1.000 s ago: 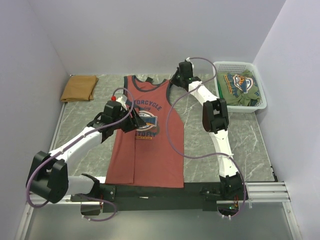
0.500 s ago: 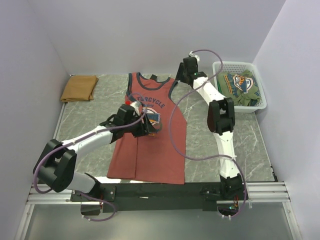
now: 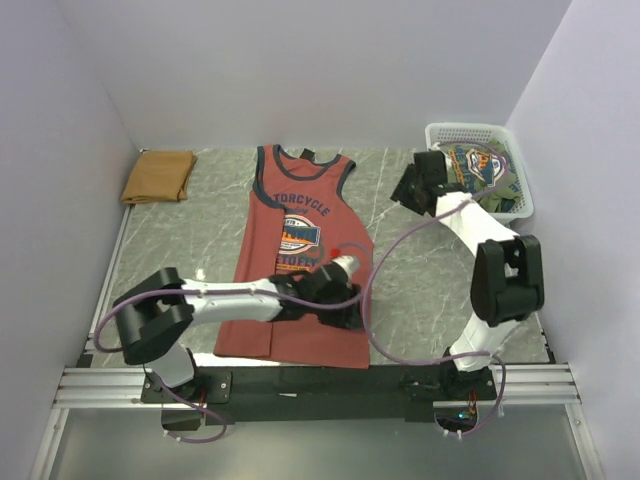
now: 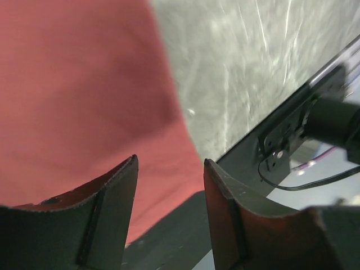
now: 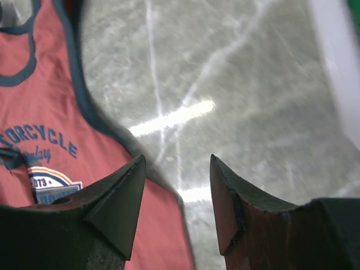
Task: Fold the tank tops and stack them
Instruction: Fold the tank top
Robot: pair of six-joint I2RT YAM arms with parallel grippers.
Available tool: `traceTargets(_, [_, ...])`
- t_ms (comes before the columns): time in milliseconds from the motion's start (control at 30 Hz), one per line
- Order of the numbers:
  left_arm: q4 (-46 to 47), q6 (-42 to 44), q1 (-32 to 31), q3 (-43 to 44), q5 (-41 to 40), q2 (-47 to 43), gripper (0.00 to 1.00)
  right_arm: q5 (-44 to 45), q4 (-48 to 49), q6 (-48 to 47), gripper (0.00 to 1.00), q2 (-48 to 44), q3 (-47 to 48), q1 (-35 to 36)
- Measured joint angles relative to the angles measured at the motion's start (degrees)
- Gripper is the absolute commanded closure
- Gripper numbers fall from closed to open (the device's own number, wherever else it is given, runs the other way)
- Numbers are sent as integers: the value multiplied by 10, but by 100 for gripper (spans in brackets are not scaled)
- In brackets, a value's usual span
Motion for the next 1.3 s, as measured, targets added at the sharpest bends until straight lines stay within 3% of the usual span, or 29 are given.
traceTargets(267, [-87, -17, -154, 118, -118, 101, 40, -32, 29, 28, 45, -86, -103, -24])
traceTargets(433, [-145, -24, -192, 156, -166, 142, 42, -51, 48, 36, 46, -103, -128, -24])
traceTargets(633, [-186, -30, -200, 185, -208, 168, 67, -63, 63, 46, 48, -104, -144, -24])
traceTargets(733, [-202, -35, -202, 196, -227, 176, 94, -70, 71, 48, 49, -104, -153, -24])
traceTargets(833, [-212, -40, -204, 197, -242, 175, 99, -75, 75, 48, 49, -104, -158, -24])
traceTargets(1000, [-223, -57, -204, 165, -270, 125, 99, -83, 78, 45, 48, -103, -158, -15])
traceTargets(1300, [-221, -141, -180, 21, -308, -96, 99, -83, 85, 43, 46, -48, -156, 41])
